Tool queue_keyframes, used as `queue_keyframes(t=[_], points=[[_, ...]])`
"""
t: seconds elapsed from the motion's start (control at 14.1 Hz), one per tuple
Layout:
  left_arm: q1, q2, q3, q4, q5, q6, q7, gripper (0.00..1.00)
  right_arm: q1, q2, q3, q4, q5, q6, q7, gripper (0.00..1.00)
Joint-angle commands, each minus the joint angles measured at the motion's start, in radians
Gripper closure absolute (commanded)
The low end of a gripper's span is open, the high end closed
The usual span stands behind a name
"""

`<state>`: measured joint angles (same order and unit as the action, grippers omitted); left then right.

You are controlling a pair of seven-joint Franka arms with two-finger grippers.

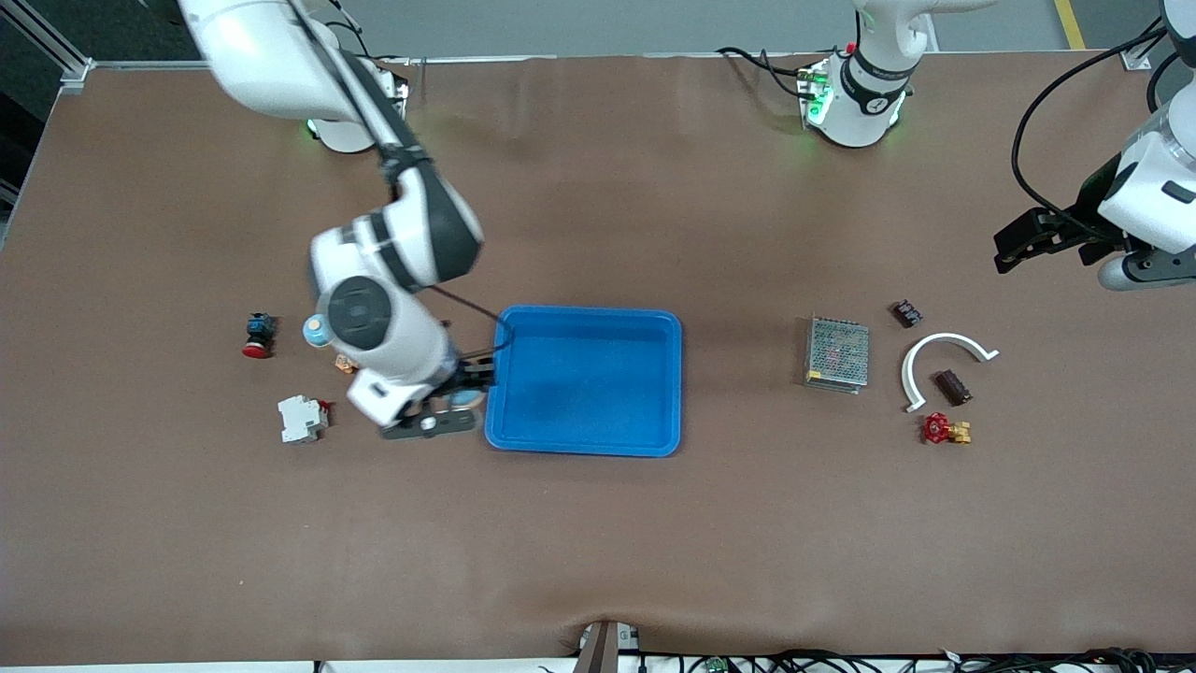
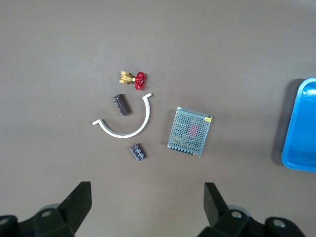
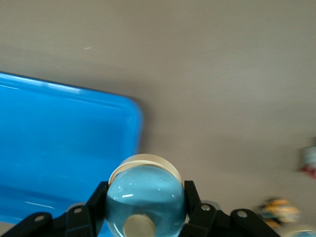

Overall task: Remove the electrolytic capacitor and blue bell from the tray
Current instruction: 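Carry the bell beside the white breaker and lower it with the right gripper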

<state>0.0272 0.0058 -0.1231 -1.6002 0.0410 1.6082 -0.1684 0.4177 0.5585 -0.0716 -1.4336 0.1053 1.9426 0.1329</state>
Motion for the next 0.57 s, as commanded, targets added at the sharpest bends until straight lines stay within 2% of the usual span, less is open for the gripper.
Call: queue_keyframes(t=[0.0,0.36,0.5], points=[[0.002,-0.009,0.000,-0.001,-0.013,0.006,0.004,0.00,-0.141,-0.031,0.023,-0.025,0.002,-0.039,-0.268,0.71],[0.003,-0.015,0.002,-0.003,-0.015,0.001,0.001,0.00,-0.341,-0.022,0.015,-0.025,-0.015,-0.034,-0.764,0.71],[0.003,-0.015,0.002,-0.003,-0.015,-0.001,0.000,0.00,-0.394,-0.019,0.015,-0.025,-0.038,-0.027,-0.889,0.71]])
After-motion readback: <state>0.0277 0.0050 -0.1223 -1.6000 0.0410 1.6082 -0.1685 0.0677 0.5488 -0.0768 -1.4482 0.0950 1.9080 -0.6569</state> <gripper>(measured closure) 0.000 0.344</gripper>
